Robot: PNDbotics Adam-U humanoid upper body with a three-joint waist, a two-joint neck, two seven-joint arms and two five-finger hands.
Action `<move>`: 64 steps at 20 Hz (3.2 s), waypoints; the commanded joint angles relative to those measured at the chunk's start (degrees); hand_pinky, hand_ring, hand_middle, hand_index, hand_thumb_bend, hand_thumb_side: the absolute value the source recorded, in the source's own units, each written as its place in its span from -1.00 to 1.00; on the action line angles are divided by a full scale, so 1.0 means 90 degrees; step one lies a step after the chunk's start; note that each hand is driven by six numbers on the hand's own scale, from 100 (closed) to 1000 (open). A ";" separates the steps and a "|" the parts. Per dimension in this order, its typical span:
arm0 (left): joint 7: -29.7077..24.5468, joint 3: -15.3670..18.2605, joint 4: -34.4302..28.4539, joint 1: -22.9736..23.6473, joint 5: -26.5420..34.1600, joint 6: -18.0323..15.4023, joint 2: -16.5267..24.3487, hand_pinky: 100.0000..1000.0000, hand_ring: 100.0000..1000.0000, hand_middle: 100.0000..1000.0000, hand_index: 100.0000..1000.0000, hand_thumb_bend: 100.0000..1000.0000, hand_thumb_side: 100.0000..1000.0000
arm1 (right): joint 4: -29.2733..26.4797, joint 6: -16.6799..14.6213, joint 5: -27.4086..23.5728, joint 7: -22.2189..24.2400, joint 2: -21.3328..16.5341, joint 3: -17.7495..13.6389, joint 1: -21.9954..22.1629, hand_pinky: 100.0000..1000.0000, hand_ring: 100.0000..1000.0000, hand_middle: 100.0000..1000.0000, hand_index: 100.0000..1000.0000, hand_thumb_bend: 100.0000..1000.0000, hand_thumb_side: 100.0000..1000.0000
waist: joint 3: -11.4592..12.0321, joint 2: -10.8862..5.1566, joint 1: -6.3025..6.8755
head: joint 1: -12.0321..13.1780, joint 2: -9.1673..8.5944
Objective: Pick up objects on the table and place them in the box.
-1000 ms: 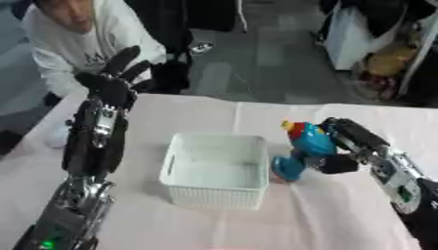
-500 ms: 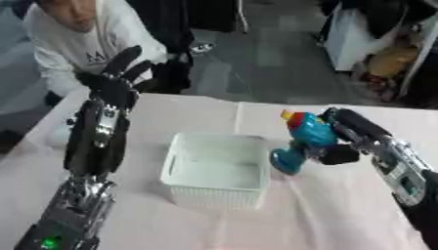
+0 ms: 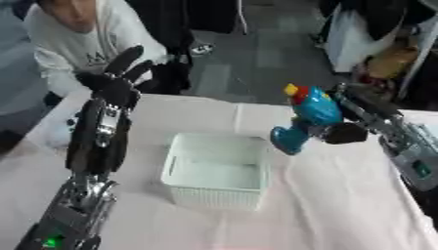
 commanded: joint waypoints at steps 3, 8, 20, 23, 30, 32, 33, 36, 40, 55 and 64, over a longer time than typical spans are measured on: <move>-0.0013 0.0010 -0.0104 -0.0057 0.0015 0.0007 0.0088 0.68 0.84 0.89 0.91 -0.50 0.60 | -0.0330 0.0175 -0.0395 -0.0005 -0.0089 -0.0028 -0.0228 -1.00 -1.00 -1.00 -0.41 -1.00 0.12 | -0.0004 -0.0117 0.0006 | 0.0047 -0.0086; -0.0019 0.0005 -0.0103 -0.0057 0.0015 0.0008 0.0090 0.68 0.84 0.89 0.91 -0.50 0.60 | -0.0482 0.0318 -0.0689 0.0041 0.0002 0.0050 -0.0257 -1.00 -1.00 -1.00 -0.40 -1.00 0.12 | 0.0002 -0.0128 -0.0003 | 0.0050 -0.0083; -0.0037 -0.0014 -0.0114 -0.0081 0.0023 0.0019 0.0076 0.68 0.84 0.89 0.91 -0.50 0.60 | -0.0561 0.0386 -0.0965 0.0191 0.0284 0.0244 -0.0335 -1.00 -1.00 -1.00 -0.40 -1.00 0.12 | 0.0044 -0.0135 -0.0015 | 0.0053 -0.0081; -0.0038 -0.0015 -0.0114 -0.0086 0.0026 0.0022 0.0072 0.68 0.84 0.89 0.91 -0.50 0.60 | -0.0559 0.0364 -0.0978 0.0226 0.0390 0.0287 -0.0362 -1.00 -1.00 -1.00 -0.40 -1.00 0.12 | 0.0055 -0.0132 -0.0012 | 0.0056 -0.0075; -0.0053 -0.0029 -0.0121 -0.0116 0.0039 0.0027 0.0049 0.68 0.84 0.89 0.91 -0.50 0.60 | -0.0525 0.0305 -0.0995 0.0303 0.0648 0.0373 -0.0369 -1.00 -1.00 -1.00 -0.40 -1.00 0.13 | 0.0097 -0.0123 -0.0013 | 0.0066 -0.0066; -0.0055 -0.0031 -0.0124 -0.0128 0.0042 0.0027 0.0040 0.68 0.84 0.89 0.91 -0.50 0.60 | -0.0507 0.0286 -0.0971 0.0320 0.0715 0.0396 -0.0369 -1.00 -1.00 -1.00 -0.40 -1.00 0.13 | 0.0115 -0.0117 -0.0013 | 0.0066 -0.0066; -0.0056 -0.0033 -0.0126 -0.0134 0.0044 0.0027 0.0035 0.68 0.84 0.89 0.91 -0.50 0.60 | -0.0493 0.0281 -0.0957 0.0329 0.0750 0.0406 -0.0367 -1.00 -1.00 -1.00 -0.40 -1.00 0.13 | 0.0126 -0.0114 -0.0014 | 0.0065 -0.0066; -0.0062 -0.0038 -0.0130 -0.0151 0.0050 0.0028 0.0022 0.68 0.84 0.89 0.91 -0.50 0.60 | -0.0452 0.0282 -0.0908 0.0331 0.0814 0.0423 -0.0362 -1.00 -1.00 -1.00 -0.40 -1.00 0.15 | 0.0154 -0.0105 -0.0013 | 0.0062 -0.0073; -0.0063 -0.0040 -0.0139 -0.0183 0.0056 0.0029 -0.0001 0.68 0.84 0.89 0.91 -0.50 0.60 | -0.0393 0.0277 -0.0826 0.0331 0.0861 0.0445 -0.0346 -1.00 -1.00 -1.00 -0.40 -1.00 0.16 | 0.0201 -0.0089 -0.0013 | 0.0061 -0.0079; -0.0096 -0.0075 -0.0149 -0.0231 0.0088 0.0034 -0.0037 0.68 0.84 0.89 0.91 -0.50 0.60 | -0.0111 0.0218 -0.0581 0.0321 0.0897 0.0372 -0.0323 -1.00 -1.00 -1.00 -0.37 -1.00 0.23 | 0.0272 -0.0059 -0.0019 | 0.0076 -0.0095; -0.0120 -0.0094 -0.0149 -0.0255 0.0099 0.0033 -0.0047 0.68 0.84 0.89 0.90 -0.49 0.60 | -0.0049 -0.0192 -0.0281 -0.0008 0.0911 0.0365 -0.0296 -1.00 -0.42 -0.09 0.24 -1.00 0.63 | 0.0293 -0.0053 -0.0033 | 0.0102 -0.0070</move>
